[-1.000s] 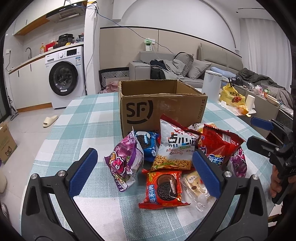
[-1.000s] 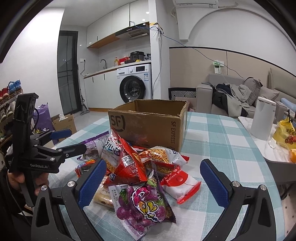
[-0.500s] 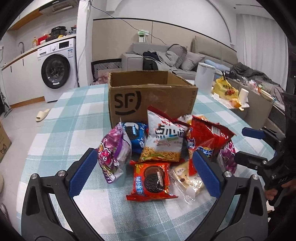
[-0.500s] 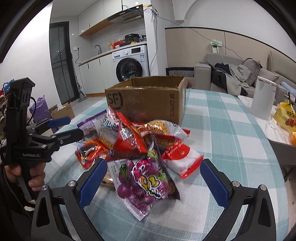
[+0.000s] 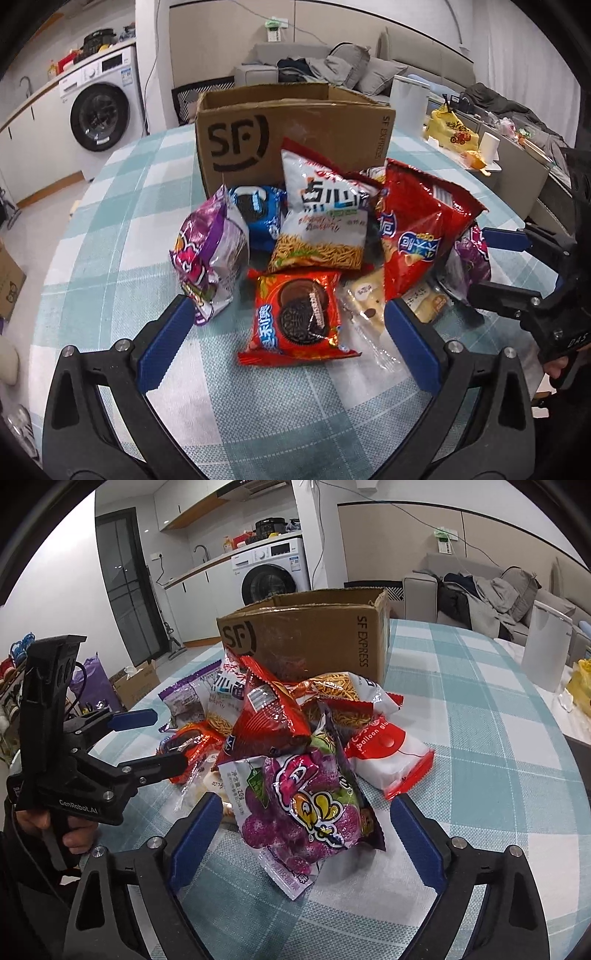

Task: Organize snacks
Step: 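Lower the left tool toward the red Oreo pack while the right tool approaches the purple grape bag, then close the left gripper on the red Oreo pack while the right gripper closes on the purple grape bag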

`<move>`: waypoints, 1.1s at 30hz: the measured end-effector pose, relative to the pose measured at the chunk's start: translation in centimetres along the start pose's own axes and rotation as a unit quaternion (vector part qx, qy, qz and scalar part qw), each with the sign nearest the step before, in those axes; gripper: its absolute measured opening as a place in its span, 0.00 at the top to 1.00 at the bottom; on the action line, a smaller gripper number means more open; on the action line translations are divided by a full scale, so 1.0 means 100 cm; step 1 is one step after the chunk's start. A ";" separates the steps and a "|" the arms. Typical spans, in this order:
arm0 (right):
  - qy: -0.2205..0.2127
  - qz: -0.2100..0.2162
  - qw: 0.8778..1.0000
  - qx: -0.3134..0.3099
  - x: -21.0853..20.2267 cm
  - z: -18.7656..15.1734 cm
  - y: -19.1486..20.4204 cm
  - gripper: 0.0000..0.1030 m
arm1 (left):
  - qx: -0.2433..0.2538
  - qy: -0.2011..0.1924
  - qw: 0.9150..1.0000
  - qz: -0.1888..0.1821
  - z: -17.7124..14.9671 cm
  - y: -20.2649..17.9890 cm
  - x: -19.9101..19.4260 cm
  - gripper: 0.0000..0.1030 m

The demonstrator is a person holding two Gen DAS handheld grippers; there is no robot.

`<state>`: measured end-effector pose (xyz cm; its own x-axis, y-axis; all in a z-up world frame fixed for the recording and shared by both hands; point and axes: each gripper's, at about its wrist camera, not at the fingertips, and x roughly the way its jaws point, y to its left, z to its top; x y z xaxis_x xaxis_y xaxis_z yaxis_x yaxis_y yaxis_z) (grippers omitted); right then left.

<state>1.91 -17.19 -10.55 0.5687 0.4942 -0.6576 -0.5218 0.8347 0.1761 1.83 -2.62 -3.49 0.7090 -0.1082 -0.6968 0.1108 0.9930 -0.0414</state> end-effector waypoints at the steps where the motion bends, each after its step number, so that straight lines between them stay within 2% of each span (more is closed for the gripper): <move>1: 0.001 0.002 1.000 0.002 0.000 0.000 -0.001 0.09 | -0.005 0.006 1.000 -0.005 0.000 0.002 0.002 0.01; 9: 0.014 0.015 1.000 0.000 0.003 0.000 -0.002 0.12 | -0.014 0.043 0.999 0.013 0.000 0.010 0.020 0.01; 13: 0.019 0.020 1.000 -0.009 0.005 0.000 0.003 0.13 | -0.014 0.054 0.998 0.010 0.002 0.015 0.026 0.04; 16: 0.023 0.028 0.999 -0.015 0.005 -0.001 0.006 0.18 | -0.010 0.059 0.998 0.010 0.002 0.016 0.029 0.11; 18: 0.026 0.027 0.999 -0.019 0.006 0.000 0.007 0.18 | -0.008 0.063 0.998 -0.001 0.002 0.016 0.029 0.21; 23: 0.029 0.019 0.999 -0.015 0.009 0.001 0.003 0.18 | 0.007 0.060 0.998 -0.022 0.002 0.010 0.028 0.38; 25: 0.032 0.015 0.999 -0.015 0.011 0.001 0.002 0.19 | 0.006 0.058 0.998 -0.028 0.000 0.009 0.026 0.42; 27: 0.035 0.016 0.999 -0.015 0.013 0.002 0.002 0.19 | 0.003 0.057 0.998 -0.032 0.000 0.009 0.025 0.51; 33: 0.036 0.012 0.999 -0.019 0.018 0.004 0.004 0.25 | -0.007 0.051 0.998 -0.045 0.002 0.014 0.023 0.60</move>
<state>2.96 -15.89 -11.32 0.5093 0.4931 -0.7053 -0.5582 0.8131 0.1654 3.76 -1.53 -5.06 0.6215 -0.1919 -0.7596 0.1599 0.9802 -0.1167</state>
